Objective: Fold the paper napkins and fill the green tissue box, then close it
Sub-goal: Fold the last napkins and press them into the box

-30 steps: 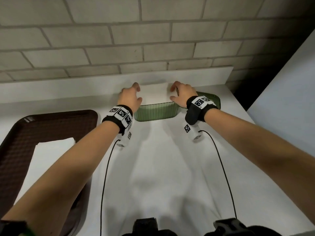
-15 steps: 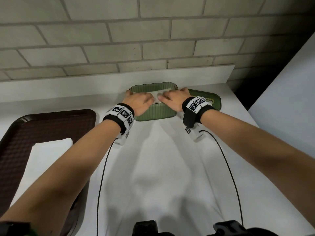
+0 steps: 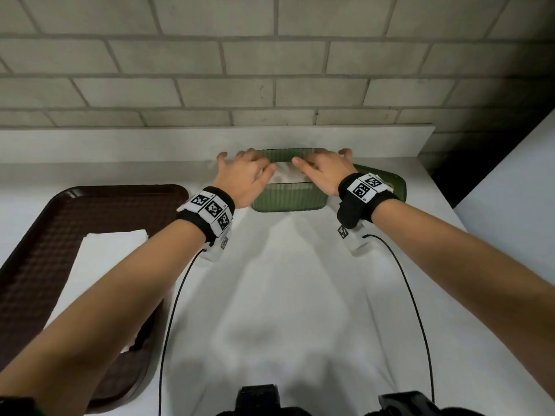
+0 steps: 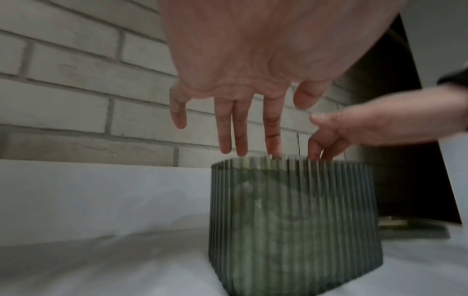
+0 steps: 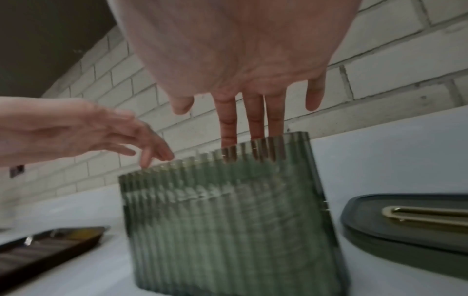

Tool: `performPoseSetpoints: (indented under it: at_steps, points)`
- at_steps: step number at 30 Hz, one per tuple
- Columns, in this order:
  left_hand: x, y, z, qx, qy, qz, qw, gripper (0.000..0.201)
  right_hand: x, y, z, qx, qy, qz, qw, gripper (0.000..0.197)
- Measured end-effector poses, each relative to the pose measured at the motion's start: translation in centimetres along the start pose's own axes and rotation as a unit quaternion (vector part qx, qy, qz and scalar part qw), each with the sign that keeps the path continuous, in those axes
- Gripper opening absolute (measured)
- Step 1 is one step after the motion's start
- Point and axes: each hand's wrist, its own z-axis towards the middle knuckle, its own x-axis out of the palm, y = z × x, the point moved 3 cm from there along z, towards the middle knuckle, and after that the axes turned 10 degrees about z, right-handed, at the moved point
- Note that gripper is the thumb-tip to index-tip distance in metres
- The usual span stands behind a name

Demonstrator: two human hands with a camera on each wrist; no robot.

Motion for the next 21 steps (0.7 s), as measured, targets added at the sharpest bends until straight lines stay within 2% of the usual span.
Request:
performPoseSetpoints:
  at_steps: [3,7,10,12,13,16,21]
  points:
    - [-1.5,3.1,-3.4,-0.054,-0.032,-0.065,0.996,0.028,0.0,1.3,-0.4,-0.032,-0.048,0.036,0.998,0.049]
    - [-2.6,9.0,-9.1,-0.192,0.076,-0.097,0.974,0.022,1.2,6.0,-0.7,-0.111,-0.069,0.101,0.986,0.03]
    - [-3.0,12.1,-14.1,-0.285,0.126,-0.073,0.947,0.022,3.0,11.3,-1.4,-0.183,-0.046,0.181,0.965,0.018]
    - [-3.4,12.9,-17.3,-0.324,0.139,-0.038,0.935,0.028,4.5,15.2,-2.1,-0.233,-0.003,0.209,0.95,0.009]
    - [-3.5,12.9,-18.9,-0.336,0.144,-0.017,0.931,0.032,5.5,16.9,-2.4,-0.254,0.03,0.207,0.944,0.009]
    - [-3.5,11.9,-22.6,-0.348,0.152,0.037,0.924,0.043,9.1,21.6,-3.6,-0.304,0.129,0.164,0.929,0.027]
    - [-2.1,9.7,-25.3,-0.335,0.149,0.077,0.927,0.057,14.2,26.4,-5.3,-0.361,0.214,0.063,0.905,0.054]
